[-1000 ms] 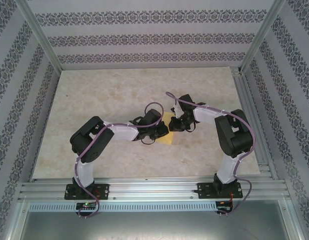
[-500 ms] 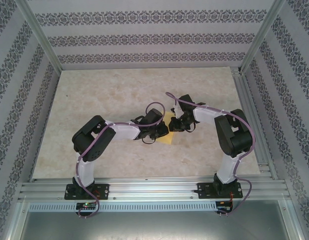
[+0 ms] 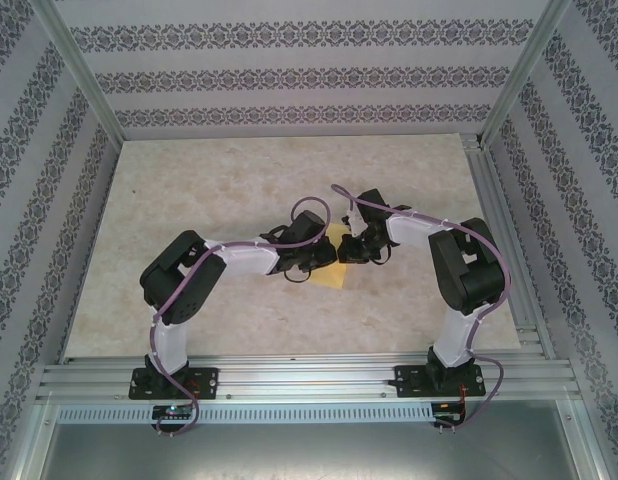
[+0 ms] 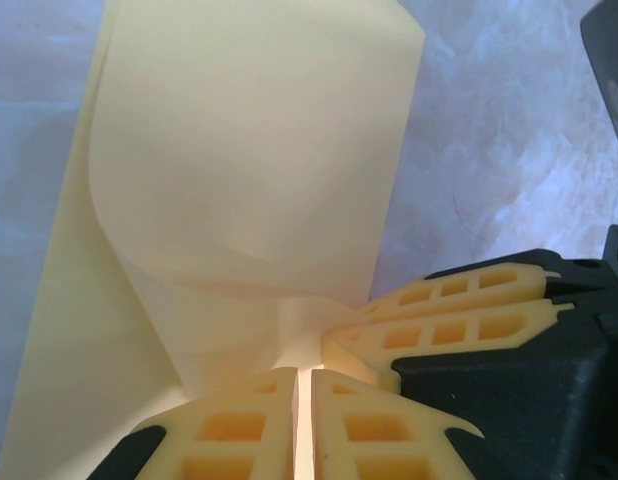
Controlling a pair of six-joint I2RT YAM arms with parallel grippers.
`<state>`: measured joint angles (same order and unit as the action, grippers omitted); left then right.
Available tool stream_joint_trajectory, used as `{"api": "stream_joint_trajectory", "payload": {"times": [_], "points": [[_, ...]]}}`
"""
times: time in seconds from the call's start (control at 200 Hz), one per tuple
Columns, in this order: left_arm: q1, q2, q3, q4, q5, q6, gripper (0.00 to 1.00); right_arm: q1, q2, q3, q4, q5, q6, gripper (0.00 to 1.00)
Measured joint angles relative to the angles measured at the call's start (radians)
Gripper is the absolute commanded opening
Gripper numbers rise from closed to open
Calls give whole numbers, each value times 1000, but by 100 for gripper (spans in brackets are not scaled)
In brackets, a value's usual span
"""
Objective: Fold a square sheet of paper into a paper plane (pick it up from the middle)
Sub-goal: Fold the triangle a second time at the center of the table.
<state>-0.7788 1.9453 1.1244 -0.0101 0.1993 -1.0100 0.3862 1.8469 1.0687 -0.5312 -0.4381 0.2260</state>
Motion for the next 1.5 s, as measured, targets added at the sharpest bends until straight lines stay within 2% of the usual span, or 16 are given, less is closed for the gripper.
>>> {"api": "stream_joint_trajectory", "payload": {"times": [0.535, 1.009, 1.499], "points": [[5, 46, -9, 31, 8, 0, 15, 0, 6, 8, -3, 15, 0, 17], [51, 21, 7, -13, 24, 31, 16, 0, 6, 11, -5, 23, 0, 17], [52, 48, 8, -7, 28, 34, 17, 0, 10, 11, -5, 23, 0, 16]]}}
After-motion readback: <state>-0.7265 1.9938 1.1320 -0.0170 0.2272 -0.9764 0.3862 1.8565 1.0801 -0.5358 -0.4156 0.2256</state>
